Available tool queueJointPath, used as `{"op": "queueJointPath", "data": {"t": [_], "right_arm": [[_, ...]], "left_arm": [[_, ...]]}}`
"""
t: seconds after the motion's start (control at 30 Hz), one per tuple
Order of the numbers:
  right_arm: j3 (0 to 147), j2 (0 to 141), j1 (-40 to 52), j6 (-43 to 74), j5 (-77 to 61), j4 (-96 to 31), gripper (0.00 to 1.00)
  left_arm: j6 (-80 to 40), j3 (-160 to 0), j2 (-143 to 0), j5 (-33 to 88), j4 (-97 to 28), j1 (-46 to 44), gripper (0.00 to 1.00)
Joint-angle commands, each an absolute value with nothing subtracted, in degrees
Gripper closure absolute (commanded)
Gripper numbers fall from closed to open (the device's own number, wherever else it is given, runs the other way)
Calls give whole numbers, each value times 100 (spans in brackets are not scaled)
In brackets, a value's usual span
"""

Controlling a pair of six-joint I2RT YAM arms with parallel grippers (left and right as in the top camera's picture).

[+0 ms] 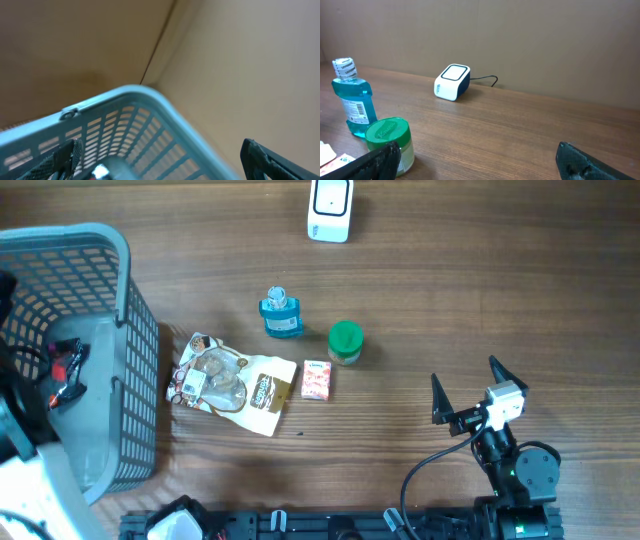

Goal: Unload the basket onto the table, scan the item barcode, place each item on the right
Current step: 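Reach the left gripper into the basket and grasp the black hex-wrench package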

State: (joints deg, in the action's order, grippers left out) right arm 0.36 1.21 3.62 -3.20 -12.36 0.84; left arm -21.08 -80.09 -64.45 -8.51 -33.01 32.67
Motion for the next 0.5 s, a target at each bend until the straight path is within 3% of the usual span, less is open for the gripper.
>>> {"op": "queueJointPath", "data": {"t": [0.0,0.17,0.27,0.33,0.47], "right_arm": [[30,80,368,-259,-1201,93,0],[30,80,368,-259,-1201,93,0],[30,80,368,-259,-1201,93,0],[30,80,368,-261,-1201,93,0],[30,80,368,-259,-1199,93,0]], "left_arm": [[139,-8101,-7393,-255,-3975,3323,0],[727,-8097,-8868,-456,-5094,3319,0],[1243,-8097,-9056,-532,-5690,3317,0],[1669,-8095,-9054,-1658,-5846,3312,0],[1778,-8088,-9170,-2720,-5745,3221,0]]}}
